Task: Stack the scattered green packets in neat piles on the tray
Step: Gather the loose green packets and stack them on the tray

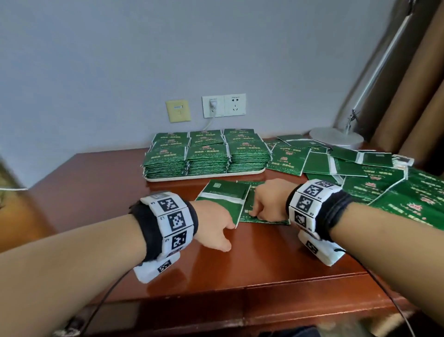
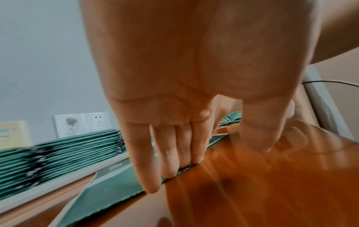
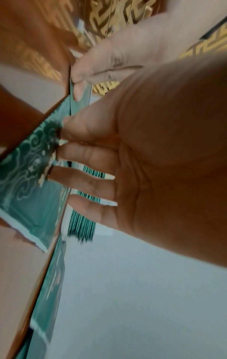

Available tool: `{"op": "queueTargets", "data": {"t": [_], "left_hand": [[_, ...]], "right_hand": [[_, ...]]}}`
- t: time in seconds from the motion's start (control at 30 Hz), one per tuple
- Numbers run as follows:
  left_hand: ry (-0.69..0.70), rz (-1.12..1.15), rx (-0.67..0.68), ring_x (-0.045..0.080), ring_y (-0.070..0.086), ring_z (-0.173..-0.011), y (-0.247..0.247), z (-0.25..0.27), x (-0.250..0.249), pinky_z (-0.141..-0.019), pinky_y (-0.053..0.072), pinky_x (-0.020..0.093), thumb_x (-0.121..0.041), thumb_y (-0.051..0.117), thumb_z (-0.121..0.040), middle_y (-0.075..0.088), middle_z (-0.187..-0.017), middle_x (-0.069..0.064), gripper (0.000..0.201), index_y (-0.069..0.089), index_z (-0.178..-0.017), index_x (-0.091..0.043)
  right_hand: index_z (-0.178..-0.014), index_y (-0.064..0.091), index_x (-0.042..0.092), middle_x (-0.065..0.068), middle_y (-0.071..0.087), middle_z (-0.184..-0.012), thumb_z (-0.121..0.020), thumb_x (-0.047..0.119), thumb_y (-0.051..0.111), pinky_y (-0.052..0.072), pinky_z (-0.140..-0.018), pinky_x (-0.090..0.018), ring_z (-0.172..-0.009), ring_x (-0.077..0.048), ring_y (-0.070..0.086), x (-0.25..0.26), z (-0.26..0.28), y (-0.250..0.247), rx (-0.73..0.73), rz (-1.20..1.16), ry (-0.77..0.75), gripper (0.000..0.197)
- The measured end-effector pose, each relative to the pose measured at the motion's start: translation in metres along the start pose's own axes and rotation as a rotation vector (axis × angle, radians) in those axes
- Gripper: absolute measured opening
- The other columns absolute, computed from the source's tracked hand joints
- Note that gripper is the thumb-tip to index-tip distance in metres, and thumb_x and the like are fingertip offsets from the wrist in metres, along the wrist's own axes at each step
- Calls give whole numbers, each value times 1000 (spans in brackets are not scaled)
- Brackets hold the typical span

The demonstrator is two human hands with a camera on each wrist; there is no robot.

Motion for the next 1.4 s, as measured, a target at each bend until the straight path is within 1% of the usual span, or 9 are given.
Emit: {"op": "queueTargets", "data": {"t": [0.2,0.4,0.7,0.87,0.97,1.03,1.1,1.23,1.4], "left_hand": [[-216,47,2,27,56,-116,30,38,40,-95,50,41,-55,46,-83,56,-134,6,64,54,-131,-14],[-323,70,-8,26,55,-116,45,60,66,-94,50,40,-54,49,-84,55,-135,3,63,52,-133,-15],[-263,124,-9,22,56,-111,34,60,72,-96,48,37,-50,48,-90,63,-121,1,54,56,-131,-16],[-225,161,-37,16,53,-117,31,57,77,-101,43,31,-46,48,-93,58,-129,-6,55,44,-143,-22],[-202,256,-81,8,54,-99,32,57,82,-93,42,25,-37,45,-97,61,-105,-14,53,34,-147,-24],[-198,370,-121,8,56,-111,31,60,93,-100,38,22,-30,43,-99,64,-121,-10,48,35,-146,-24],[-217,477,-219,6,62,-102,26,59,110,-96,42,20,-21,44,-99,66,-120,-7,41,45,-140,-22],[-312,428,-380,13,63,-92,16,44,147,-84,50,25,-12,46,-97,66,-110,-2,34,55,-130,-18],[-365,329,-269,22,50,-122,19,14,179,-103,41,34,-26,57,-94,44,-141,6,53,39,-143,-18]], "right_hand": [[-109,73,32,16,70,-107,-90,22,54,52,-82,-23,-95,-14,64,52,-18,-8,23,20,-133,28],[-110,72,33,17,71,-103,-90,26,57,54,-83,-26,-90,-11,65,79,-32,-13,42,12,-179,26],[-102,75,33,26,57,-47,-89,15,60,47,-65,-15,-57,3,51,80,-48,-23,77,-125,-117,27],[-100,75,33,26,58,-56,-88,19,62,43,-63,-13,-59,4,51,77,-52,-22,85,-162,-118,23],[-98,76,33,25,68,-81,-87,21,63,43,-84,-16,-82,2,59,71,-55,-24,123,-225,-122,20],[-100,75,32,20,70,-95,-85,27,67,41,-95,-20,-93,-1,61,66,-59,-32,74,-282,-129,17],[-119,66,31,15,68,-112,-80,41,72,40,-98,-23,-102,-5,60,60,-67,-35,21,-250,-119,41],[-153,10,21,3,28,-154,-62,64,76,27,-113,-36,-137,-20,35,52,-84,-18,142,-101,-53,120],[-153,-1,18,-3,23,-156,-56,70,75,30,-112,-39,-139,-24,31,58,-97,-2,231,0,-29,134]]}}
Point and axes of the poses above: each hand's wrist, its own z-axis away from the middle knuckle, its own y-axis out of the palm, x = y × z, the point moved 7 cm from there along -z, towards the middle knuckle
